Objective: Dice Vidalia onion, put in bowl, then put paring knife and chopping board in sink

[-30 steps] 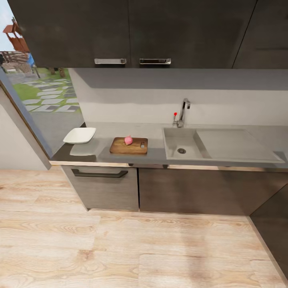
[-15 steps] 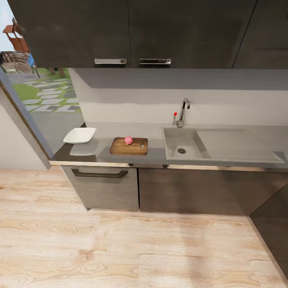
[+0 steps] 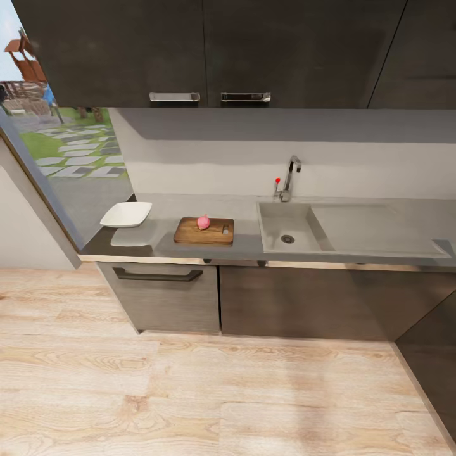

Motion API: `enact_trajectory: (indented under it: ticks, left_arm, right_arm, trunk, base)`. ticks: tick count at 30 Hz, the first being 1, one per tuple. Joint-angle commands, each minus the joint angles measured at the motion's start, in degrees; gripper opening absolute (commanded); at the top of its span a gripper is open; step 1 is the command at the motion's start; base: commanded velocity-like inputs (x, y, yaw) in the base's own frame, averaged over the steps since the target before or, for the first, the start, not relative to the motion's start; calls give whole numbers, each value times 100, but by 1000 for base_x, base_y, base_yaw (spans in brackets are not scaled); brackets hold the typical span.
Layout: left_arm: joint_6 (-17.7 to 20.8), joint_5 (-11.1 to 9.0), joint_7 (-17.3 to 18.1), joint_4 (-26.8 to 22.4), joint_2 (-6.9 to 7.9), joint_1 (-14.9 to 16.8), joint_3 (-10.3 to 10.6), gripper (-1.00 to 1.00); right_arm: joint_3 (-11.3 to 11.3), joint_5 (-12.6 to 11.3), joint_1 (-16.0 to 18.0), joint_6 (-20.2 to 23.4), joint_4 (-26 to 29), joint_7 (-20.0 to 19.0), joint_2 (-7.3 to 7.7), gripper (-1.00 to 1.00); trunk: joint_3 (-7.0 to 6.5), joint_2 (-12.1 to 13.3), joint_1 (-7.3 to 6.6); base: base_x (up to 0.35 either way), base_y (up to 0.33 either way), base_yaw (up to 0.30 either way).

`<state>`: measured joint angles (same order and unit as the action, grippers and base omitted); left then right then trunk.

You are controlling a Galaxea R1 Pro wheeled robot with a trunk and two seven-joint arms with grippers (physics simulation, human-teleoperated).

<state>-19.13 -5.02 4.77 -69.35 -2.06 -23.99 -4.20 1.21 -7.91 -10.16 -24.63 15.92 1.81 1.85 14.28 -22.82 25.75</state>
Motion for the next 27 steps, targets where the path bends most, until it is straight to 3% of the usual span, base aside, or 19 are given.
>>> enact_trajectory:
  ticks: [1,9,27]
  left_arm:
    - [0,-53,50,10,-5,-1,-11,100]
    - [6,-44,52,188,-12,-1,-10,100]
    - [5,-43,55,220,-14,-1,-11,100]
  right_arm:
    - [10,-43,-3,-5,12,4,-16,100]
    - [20,-28,-3,11,23,-27,-105,100]
    - [14,43,-3,4,148,-20,-99,100]
  trunk:
    - [8,-10,4]
    - [8,-10,4]
    - [8,-10,4]
  base:
    - [0,0,0]
    - [0,0,0]
    - [0,0,0]
